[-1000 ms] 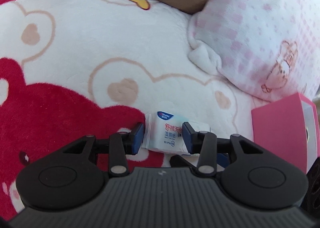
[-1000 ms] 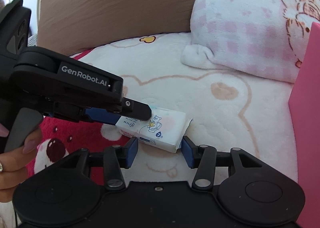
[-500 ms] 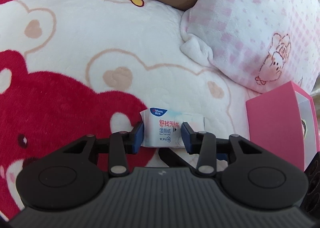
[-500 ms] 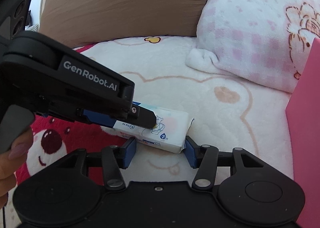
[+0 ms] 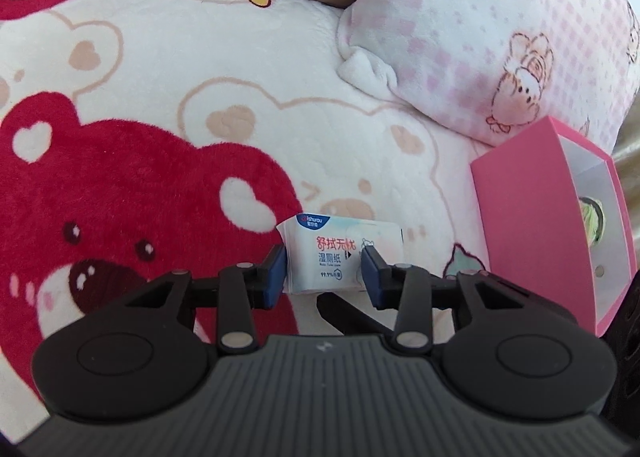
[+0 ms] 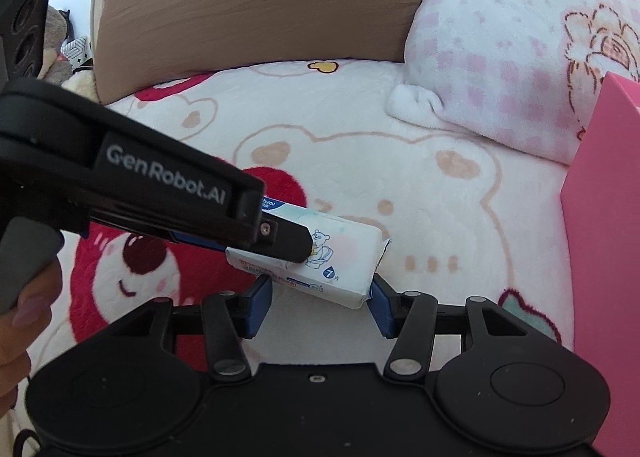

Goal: Organize objects
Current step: 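Lift the wet-wipes packet with the left gripper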

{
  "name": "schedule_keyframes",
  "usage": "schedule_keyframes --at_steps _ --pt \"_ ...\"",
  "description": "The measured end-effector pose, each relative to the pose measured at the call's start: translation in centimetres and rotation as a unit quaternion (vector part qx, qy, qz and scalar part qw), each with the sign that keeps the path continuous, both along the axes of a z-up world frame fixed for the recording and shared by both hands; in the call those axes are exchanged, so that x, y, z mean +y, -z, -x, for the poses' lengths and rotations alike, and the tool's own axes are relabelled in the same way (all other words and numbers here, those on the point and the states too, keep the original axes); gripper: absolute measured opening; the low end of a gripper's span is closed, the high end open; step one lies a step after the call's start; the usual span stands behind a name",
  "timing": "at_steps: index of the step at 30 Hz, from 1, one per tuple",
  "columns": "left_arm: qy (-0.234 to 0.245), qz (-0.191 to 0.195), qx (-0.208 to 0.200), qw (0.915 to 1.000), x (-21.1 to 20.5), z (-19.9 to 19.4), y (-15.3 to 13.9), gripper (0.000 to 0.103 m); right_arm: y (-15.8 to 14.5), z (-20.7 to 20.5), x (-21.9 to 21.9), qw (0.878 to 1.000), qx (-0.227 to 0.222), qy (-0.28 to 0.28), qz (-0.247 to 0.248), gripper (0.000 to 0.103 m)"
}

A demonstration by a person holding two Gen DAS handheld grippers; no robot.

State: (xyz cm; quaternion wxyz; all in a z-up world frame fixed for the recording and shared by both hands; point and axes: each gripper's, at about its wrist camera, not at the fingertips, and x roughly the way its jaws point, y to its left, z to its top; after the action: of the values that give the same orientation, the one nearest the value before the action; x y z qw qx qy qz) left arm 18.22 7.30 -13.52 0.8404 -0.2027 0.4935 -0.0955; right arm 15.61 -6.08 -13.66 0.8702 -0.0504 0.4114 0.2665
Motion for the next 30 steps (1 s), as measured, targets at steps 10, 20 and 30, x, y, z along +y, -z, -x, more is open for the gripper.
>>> schedule_keyframes --at_steps 10,20,30 --pt "0.009 0.015 0.01 0.9998 -0.2 2.3 -2.6 0.038 -2.5 2.1 -0.8 1.0 0.0 -0.007 -0.012 0.067" --pt "0.05 0.013 -0.005 0.9986 -0.3 5.7 -5.6 0.038 -4.9 4.6 -1.9 0.999 0.018 -0.016 -0.046 0.076" --pt "0.086 0.001 -0.005 0.9963 -1.3 8.6 -8.7 0.038 -7.4 7.3 -2.5 0.999 0.025 -0.021 -0.044 0.084"
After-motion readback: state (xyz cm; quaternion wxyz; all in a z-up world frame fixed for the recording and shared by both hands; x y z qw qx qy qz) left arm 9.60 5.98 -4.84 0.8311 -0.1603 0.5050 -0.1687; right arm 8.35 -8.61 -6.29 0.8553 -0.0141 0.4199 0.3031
